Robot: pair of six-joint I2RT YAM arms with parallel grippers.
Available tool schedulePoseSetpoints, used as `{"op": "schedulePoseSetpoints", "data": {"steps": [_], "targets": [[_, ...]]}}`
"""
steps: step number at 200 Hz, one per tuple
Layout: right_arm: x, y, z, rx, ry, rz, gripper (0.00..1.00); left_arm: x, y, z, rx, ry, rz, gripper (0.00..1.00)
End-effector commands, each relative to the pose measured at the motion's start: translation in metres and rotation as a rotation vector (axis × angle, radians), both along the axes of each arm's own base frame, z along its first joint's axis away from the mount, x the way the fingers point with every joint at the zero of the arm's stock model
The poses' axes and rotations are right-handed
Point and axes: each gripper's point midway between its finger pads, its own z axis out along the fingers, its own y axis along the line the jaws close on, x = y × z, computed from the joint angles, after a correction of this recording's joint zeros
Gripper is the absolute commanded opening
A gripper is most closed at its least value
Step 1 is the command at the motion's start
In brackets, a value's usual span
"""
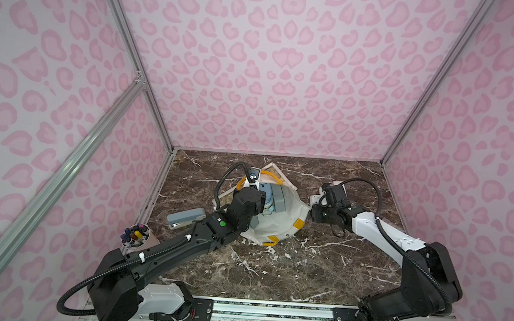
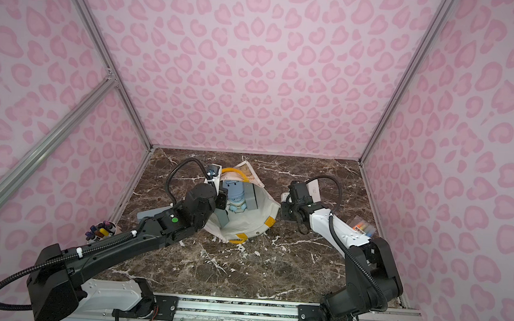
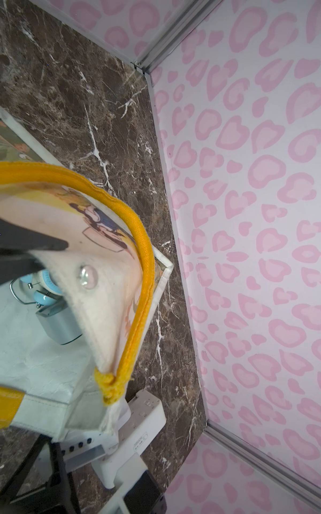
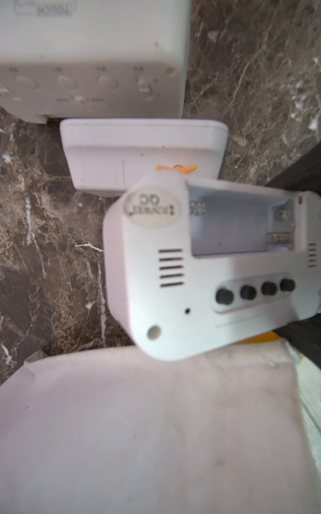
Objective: Take the alarm clock out of the canvas bag
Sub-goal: Place the alarm at the center of the board.
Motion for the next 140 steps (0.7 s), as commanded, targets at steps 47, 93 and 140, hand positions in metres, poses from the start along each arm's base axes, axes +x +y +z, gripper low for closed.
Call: {"op": "schedulePoseSetpoints", "data": {"steps": [47,93,140], "targets": [[0.008,0.006,-0.021,-0.021,0.097,0.002,0.46,-0.006,0.023,-0.001,0.025,-0.013,0.064,0.03],[0.009,0.005,-0.036,-0.057,0.166,0.000,0.47,-0.006,0.024,-0.001,0.022,-0.011,0.066,0.03],[0.011,0.002,-0.047,-0.079,0.199,-0.030,0.50,-0.003,0.019,0.001,0.025,-0.012,0.054,0.03]]}}
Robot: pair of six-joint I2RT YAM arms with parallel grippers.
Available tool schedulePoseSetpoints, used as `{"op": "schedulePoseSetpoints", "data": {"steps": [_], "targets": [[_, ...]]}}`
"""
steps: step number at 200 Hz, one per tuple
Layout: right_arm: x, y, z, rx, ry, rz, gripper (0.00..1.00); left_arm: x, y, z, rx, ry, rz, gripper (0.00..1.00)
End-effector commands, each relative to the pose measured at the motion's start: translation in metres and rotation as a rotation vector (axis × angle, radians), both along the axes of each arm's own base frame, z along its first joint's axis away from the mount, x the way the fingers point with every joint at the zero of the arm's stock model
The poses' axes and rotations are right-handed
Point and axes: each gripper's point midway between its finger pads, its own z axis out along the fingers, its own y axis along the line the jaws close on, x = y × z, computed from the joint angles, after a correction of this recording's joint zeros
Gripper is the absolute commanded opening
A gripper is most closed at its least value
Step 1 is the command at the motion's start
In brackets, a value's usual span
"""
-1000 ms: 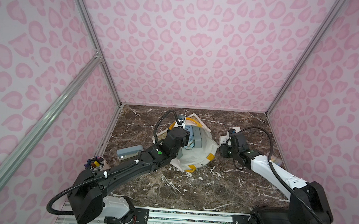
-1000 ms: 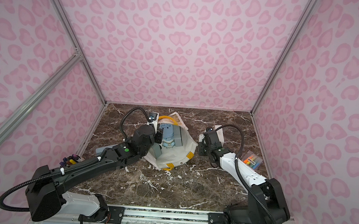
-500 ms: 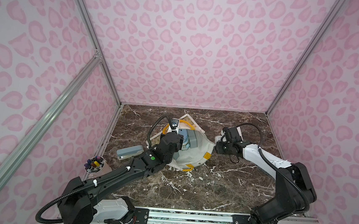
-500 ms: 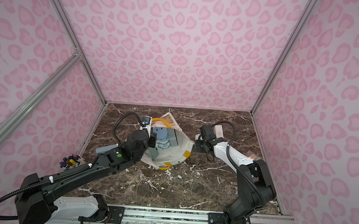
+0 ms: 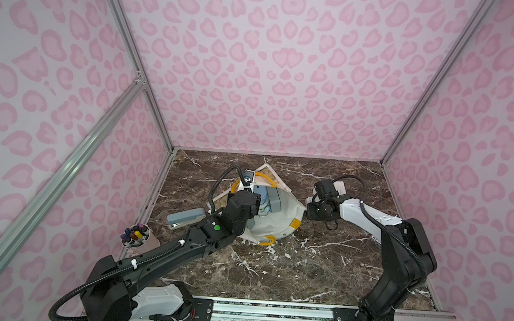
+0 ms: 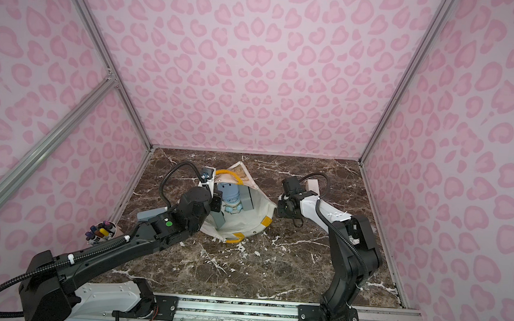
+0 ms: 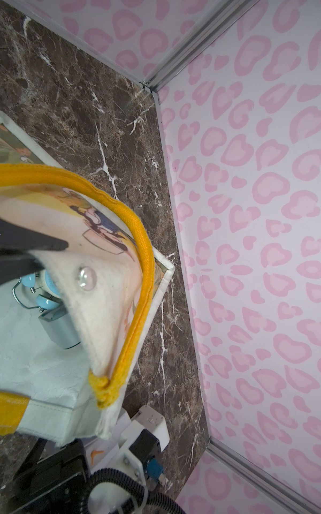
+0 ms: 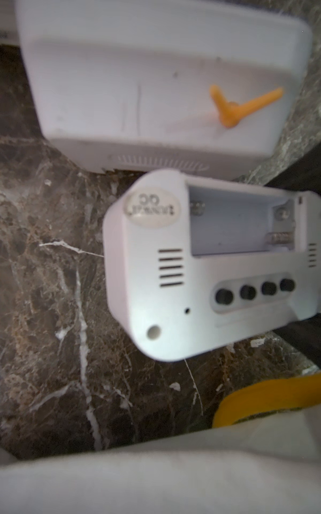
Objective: Take the alarm clock out of the canvas bag
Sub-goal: Place the alarm at the center of the board.
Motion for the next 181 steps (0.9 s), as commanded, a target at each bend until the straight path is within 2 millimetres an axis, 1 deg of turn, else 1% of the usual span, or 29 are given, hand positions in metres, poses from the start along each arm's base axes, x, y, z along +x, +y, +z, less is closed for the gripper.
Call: {"op": "schedulePoseSetpoints", "data": {"steps": [1,38,80,114,133,157,181], "targets": [[-0.002,-0.004,-0.007,-0.024,0.027,-0.022,0.49,0.003,0.003,0.005,0.012,-0.012,0.022,0.03],[0.000,-0.010,-0.016,-0.061,0.053,-0.040,0.51,0.004,0.001,0.005,0.019,-0.011,0.018,0.03],[0.001,-0.011,-0.015,-0.064,0.037,-0.043,0.61,0.005,0.001,0.006,0.020,-0.012,0.019,0.03],[0.000,-0.011,-0.008,-0.047,0.002,-0.043,0.68,0.006,-0.002,0.007,0.019,-0.011,0.011,0.03],[-0.001,-0.012,-0.001,-0.036,-0.031,-0.049,0.72,0.007,-0.004,0.007,0.018,-0.011,0.007,0.03],[-0.003,-0.014,0.009,-0.029,-0.065,-0.059,0.73,0.008,-0.005,0.008,0.017,-0.011,0.004,0.03],[-0.003,-0.016,0.022,-0.020,-0.112,-0.068,0.74,0.008,-0.006,0.009,0.013,-0.013,0.001,0.03]]}}
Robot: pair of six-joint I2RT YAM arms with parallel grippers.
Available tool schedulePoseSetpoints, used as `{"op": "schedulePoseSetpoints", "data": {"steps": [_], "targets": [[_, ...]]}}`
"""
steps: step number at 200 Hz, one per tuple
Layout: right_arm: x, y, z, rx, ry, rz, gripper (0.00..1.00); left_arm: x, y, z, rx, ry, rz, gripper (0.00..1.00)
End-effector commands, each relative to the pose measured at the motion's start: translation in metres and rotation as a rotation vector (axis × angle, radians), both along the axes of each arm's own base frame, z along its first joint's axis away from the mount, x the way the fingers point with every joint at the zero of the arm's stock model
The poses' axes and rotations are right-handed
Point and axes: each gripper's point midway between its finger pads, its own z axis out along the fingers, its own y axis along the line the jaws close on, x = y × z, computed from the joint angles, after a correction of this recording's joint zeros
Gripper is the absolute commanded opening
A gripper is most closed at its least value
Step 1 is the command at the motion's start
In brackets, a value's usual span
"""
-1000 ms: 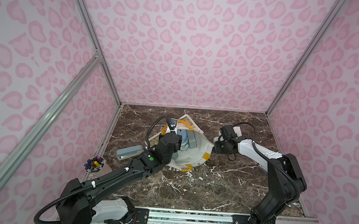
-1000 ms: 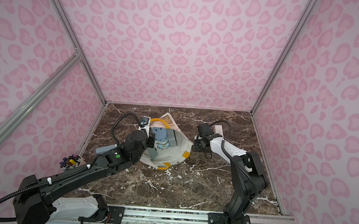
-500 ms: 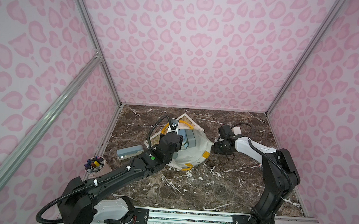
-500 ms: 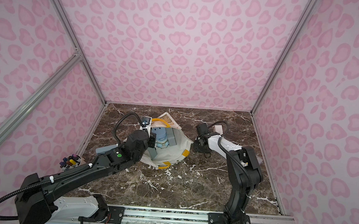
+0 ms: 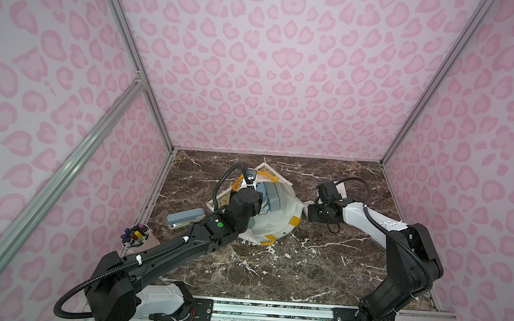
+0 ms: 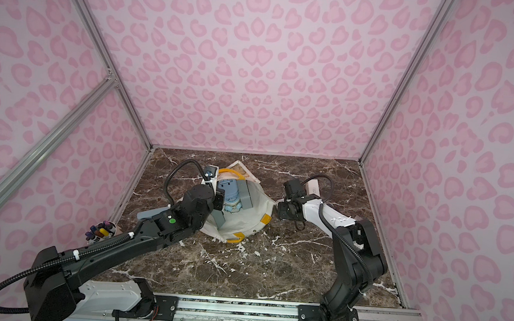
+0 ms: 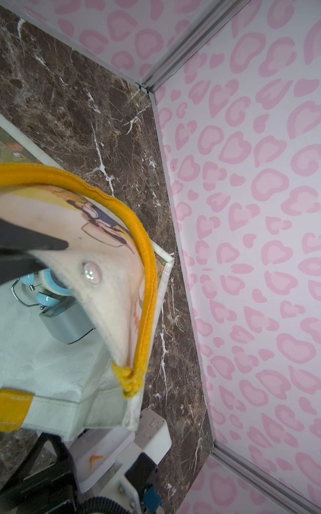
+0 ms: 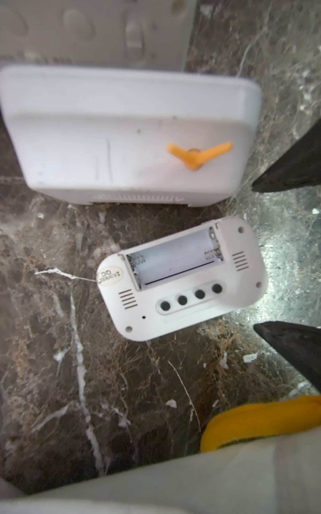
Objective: Take the alarm clock out of the canvas bag
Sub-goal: Place the alarm at the center of the board.
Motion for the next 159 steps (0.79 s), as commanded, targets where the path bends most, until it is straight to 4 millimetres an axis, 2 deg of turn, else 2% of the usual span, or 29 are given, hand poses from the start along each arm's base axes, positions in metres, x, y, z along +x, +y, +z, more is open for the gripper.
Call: {"op": "schedulePoseSetpoints", "data": {"steps": [1,73,106,159], "targets": [[0.004,-0.002,0.010,0.005,-0.055,-0.022,0.74,0.002,0.000,0.007,-0.004,-0.014,0.005,0.03],[-0.006,0.009,0.066,0.045,-0.316,0.006,0.74,0.002,0.000,0.008,-0.013,-0.017,0.006,0.03],[-0.022,0.037,0.087,0.055,-0.445,0.135,0.73,0.003,-0.003,0.011,-0.020,-0.019,-0.004,0.03],[-0.045,0.089,0.107,0.241,-0.501,0.212,0.72,0.003,-0.005,0.015,-0.039,-0.024,-0.011,0.03]]}}
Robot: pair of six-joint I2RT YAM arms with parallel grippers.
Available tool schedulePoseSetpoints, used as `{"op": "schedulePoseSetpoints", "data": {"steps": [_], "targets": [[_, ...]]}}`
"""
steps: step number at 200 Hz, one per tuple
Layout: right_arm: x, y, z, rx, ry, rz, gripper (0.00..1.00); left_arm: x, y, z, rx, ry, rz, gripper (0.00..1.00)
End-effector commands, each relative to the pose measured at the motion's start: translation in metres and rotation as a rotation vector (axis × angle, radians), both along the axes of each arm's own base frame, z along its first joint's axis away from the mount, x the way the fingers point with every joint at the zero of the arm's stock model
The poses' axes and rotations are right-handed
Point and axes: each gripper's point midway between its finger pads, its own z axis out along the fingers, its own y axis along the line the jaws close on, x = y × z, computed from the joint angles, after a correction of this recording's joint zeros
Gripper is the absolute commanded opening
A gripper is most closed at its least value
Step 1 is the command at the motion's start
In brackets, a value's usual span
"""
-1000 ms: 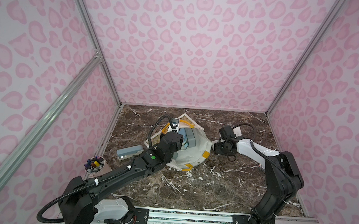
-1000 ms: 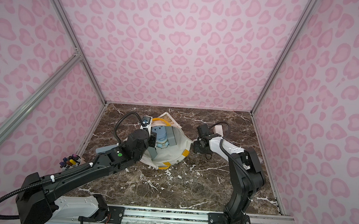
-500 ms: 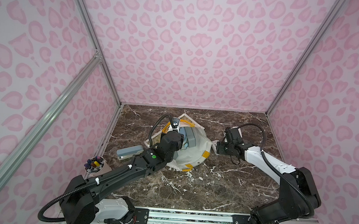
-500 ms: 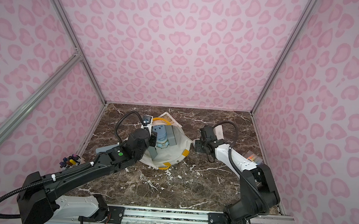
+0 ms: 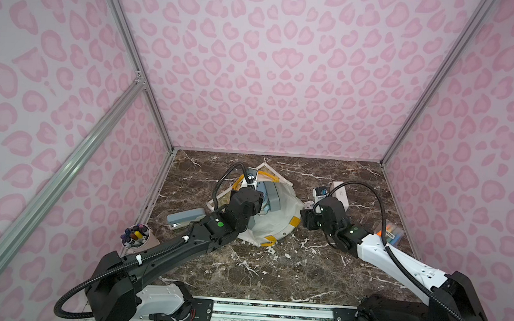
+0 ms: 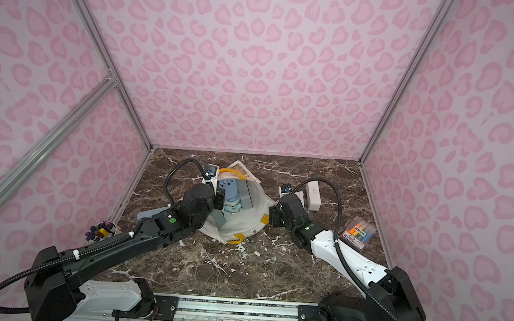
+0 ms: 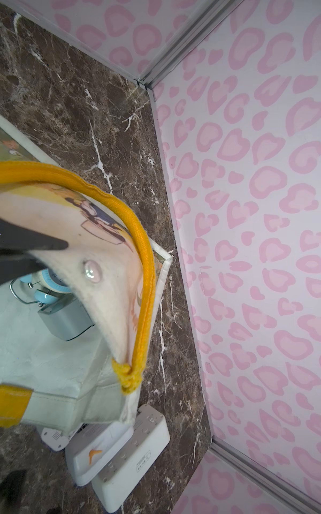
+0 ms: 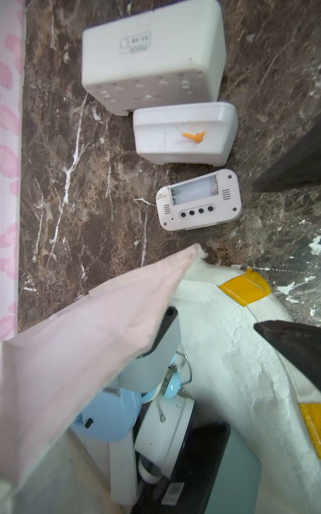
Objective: Take the alarm clock out of the canvas bag
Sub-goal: Place the alarm at the center of the board, then pick up the alarm from the canvas bag.
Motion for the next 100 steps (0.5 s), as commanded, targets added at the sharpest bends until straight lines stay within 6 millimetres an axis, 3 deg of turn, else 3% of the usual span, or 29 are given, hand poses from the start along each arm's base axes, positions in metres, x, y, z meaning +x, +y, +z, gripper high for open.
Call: {"op": "schedulePoseSetpoints", "data": {"steps": [1,71,100], "targets": [[-0.002,0.027,0.019,0.109,-0.054,0.035,0.72,0.002,-0.003,0.012,-0.034,-0.023,0.001,0.03],[-0.010,0.082,0.041,0.391,-0.032,0.052,0.67,0.004,-0.013,0.019,-0.078,-0.013,-0.029,0.03],[-0.012,0.106,0.040,0.521,0.017,0.035,0.66,0.005,-0.017,0.023,-0.095,-0.011,-0.039,0.03]]}}
